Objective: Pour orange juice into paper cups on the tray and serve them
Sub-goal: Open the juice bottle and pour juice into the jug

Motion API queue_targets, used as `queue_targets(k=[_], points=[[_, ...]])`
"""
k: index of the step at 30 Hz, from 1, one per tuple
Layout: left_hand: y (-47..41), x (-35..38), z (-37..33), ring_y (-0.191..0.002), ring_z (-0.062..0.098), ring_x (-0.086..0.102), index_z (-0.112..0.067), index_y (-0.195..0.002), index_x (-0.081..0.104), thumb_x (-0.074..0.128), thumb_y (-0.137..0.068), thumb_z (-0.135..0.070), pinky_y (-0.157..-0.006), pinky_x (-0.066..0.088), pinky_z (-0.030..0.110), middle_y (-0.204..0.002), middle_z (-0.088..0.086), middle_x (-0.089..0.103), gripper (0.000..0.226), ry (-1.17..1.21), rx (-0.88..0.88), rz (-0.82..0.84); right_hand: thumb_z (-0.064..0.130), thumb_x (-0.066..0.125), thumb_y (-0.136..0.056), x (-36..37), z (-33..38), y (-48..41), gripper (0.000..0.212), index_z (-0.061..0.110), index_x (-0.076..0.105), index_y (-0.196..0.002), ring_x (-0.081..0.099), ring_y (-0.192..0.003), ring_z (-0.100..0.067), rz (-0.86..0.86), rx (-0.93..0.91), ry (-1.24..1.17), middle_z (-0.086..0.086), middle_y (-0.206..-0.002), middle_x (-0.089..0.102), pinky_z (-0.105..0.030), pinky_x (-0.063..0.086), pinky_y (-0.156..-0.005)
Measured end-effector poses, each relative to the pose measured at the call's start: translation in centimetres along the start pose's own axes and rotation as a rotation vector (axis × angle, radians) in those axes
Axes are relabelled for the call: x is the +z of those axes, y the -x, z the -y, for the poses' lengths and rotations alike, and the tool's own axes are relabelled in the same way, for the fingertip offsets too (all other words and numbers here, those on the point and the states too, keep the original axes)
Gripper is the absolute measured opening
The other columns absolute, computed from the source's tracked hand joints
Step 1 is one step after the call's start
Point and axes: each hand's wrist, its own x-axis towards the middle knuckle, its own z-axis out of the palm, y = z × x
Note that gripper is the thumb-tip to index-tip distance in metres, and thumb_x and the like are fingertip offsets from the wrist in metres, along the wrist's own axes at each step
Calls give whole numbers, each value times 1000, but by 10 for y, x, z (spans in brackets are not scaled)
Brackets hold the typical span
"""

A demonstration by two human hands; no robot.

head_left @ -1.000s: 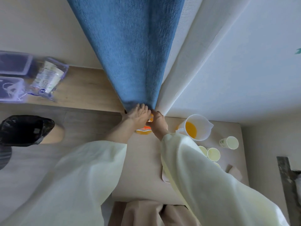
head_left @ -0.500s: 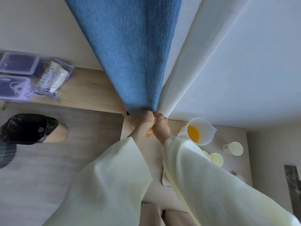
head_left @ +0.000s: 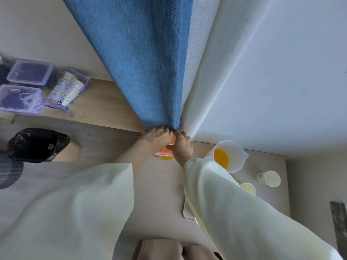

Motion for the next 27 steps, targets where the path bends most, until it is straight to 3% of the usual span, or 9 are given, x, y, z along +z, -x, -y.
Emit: queue_targets(k=[11, 16, 17, 18, 19, 21, 22, 24, 27], points=[[-7, -3, -6, -116, 26, 57, -13, -125, 58, 43, -100, -25, -91, 45, 35, -125, 7, 61, 32, 21, -137, 162, 24, 75, -79, 5, -3, -1, 65, 36, 47, -136, 41, -120, -26, -27, -12, 8, 0, -129, 47, -44, 40, -98], [-16, 9, -22, -80, 10, 62, -15, -116, 58, 42, -99, -24, -75, 59, 29, -105, -2, 63, 25, 610, -391, 210, 25, 68, -83, 10, -3, -3, 56, 34, 48, -135, 41, -121, -28, -42, -12, -11, -1, -129, 47, -44, 39, -100], [-22, 10, -27, -81, 10, 61, -14, -116, 58, 48, -96, -22, -74, 60, 31, -101, -3, 59, 23, 741, -398, 275, 24, 68, -83, 9, -4, -3, 56, 33, 48, -134, 41, -121, -27, -38, -18, -13, -1, -130, 47, -44, 40, -100], [-21, 10, -37, -88, 15, 60, -12, -112, 58, 59, -90, -15, -76, 60, 37, -102, 0, 56, 22, 957, -348, 527, 24, 70, -82, 8, -5, -4, 58, 33, 49, -135, 41, -121, -27, -32, -25, -22, -1, -130, 47, -44, 41, -100], [-27, 20, -52, -97, 23, 57, -9, -105, 57, 68, -80, -3, -79, 58, 45, -107, 5, 52, 29, 937, -344, 649, 23, 71, -81, 7, -6, -4, 59, 33, 49, -135, 41, -122, -26, -28, -28, -33, -1, -130, 47, -44, 42, -100], [-33, 26, -56, -102, 27, 52, -10, -102, 59, 73, -73, 5, -82, 55, 45, -114, 10, 47, 35, 704, -364, 501, 23, 72, -80, 5, -6, -5, 60, 32, 50, -136, 41, -122, -26, -27, -33, -34, -1, -131, 48, -44, 42, -99], [-23, 4, -53, -97, 23, 54, -12, -110, 60, 67, -83, -4, -79, 55, 38, -116, 8, 49, 29, 849, -533, 346, 24, 74, -80, 5, -5, -5, 61, 31, 50, -135, 42, -122, -26, -30, -37, -25, -1, -130, 49, -44, 42, -99], [-11, 1, -20, -91, 21, 59, -21, -130, 51, 43, -100, -30, -72, 50, 30, -117, 6, 57, 33, 844, -595, 129, 26, 76, -78, 5, -5, -4, 64, 33, 49, -136, 43, -121, -26, -32, -42, -11, 0, -129, 50, -43, 43, -98], [1, -2, 5, -108, 29, 60, -11, -119, 57, 36, -98, -54, -80, 44, 35, -117, 10, 62, 52, 353, -449, -5, 28, 77, -77, 3, -4, -3, 65, 31, 49, -136, 43, -121, -25, -24, -26, -20, 0, -129, 50, -43, 43, -97]])
